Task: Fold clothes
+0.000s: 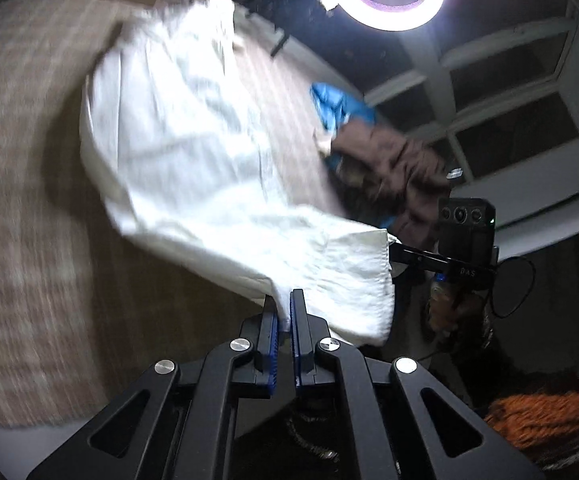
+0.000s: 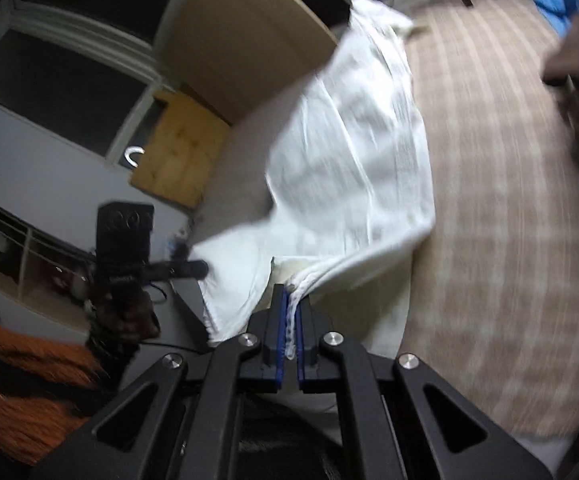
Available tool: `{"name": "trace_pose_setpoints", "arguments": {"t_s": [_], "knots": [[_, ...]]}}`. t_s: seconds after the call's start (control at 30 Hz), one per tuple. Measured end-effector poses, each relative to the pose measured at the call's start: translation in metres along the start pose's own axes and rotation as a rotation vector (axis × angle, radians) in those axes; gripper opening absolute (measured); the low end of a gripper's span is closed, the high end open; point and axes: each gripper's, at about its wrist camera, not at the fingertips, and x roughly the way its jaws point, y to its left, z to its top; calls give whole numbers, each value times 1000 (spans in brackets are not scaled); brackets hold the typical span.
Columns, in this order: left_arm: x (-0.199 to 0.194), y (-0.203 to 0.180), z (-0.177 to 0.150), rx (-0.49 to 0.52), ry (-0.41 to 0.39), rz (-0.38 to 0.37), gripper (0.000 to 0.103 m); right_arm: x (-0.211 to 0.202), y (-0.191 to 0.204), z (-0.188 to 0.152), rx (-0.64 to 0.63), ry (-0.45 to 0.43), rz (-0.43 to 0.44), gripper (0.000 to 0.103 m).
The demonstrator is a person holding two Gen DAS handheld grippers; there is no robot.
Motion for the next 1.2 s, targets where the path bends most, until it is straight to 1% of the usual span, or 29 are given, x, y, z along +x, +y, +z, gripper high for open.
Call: {"name": "trace_pose_setpoints", "arguments": {"t_s": [0.03,0.07,0.17,0.23,0.37,0.43,0.47,0.5,0.57,0.6,0.63,0.67,0.7,0.73,0.8,0.83,0.87,0.9,0.93,0.97,1.03,1.1,1.17,1.2], "knots": [[-5,2,8,-4,-16,-3,4,0,-1,5,3,1,3,4],[-9,4,16,-8,-31,-5,4,5,-2,1,15,15,0,4],[-8,0,20,7,-24,9,4,21,-7,-13,51,56,-10,4],[-5,3,14,4,7,16,4,31,-9,-22,75,83,-16,4],[9,16,-7,-35,67,27,4,51,-15,-41,123,138,-29,4],[19,25,-20,-61,132,56,5,61,-18,-50,147,166,-35,5],[22,29,-26,-74,168,68,6,66,-19,-54,159,179,-39,8],[26,32,-32,-84,203,82,6,72,-20,-59,171,193,-42,8],[20,29,-39,-30,232,168,7,80,-24,-67,196,211,-47,11],[16,27,-41,-4,240,206,10,79,-27,-69,214,198,-46,12],[13,22,-40,8,229,212,14,78,-30,-71,231,186,-45,16],[9,18,-38,20,218,217,17,77,-32,-73,241,177,-51,23],[5,13,-37,33,207,222,21,75,-33,-74,242,172,-68,26],[2,9,-36,47,196,228,21,74,-35,-75,242,167,-86,27],[6,-10,-31,120,190,247,21,71,-37,-76,247,153,-106,27],[12,-19,-28,145,190,231,21,69,-38,-77,259,140,-86,27],[19,-27,-25,170,190,214,24,68,-38,-76,264,127,-66,27],[26,-36,-23,196,190,197,30,68,-35,-74,257,117,-49,27],[39,-45,-28,234,210,170,36,69,-31,-71,247,110,-37,27],[53,-52,-32,267,232,155,38,71,-29,-68,246,107,-23,27],[85,-65,-42,348,283,135,38,75,-25,-62,244,99,6,27],[110,-74,-51,405,311,160,38,79,-24,-56,246,96,12,27],[131,-80,-57,454,317,176,39,80,-23,-52,242,93,3,27],[140,-82,-60,475,315,197,40,80,-23,-50,239,91,0,27]]}}
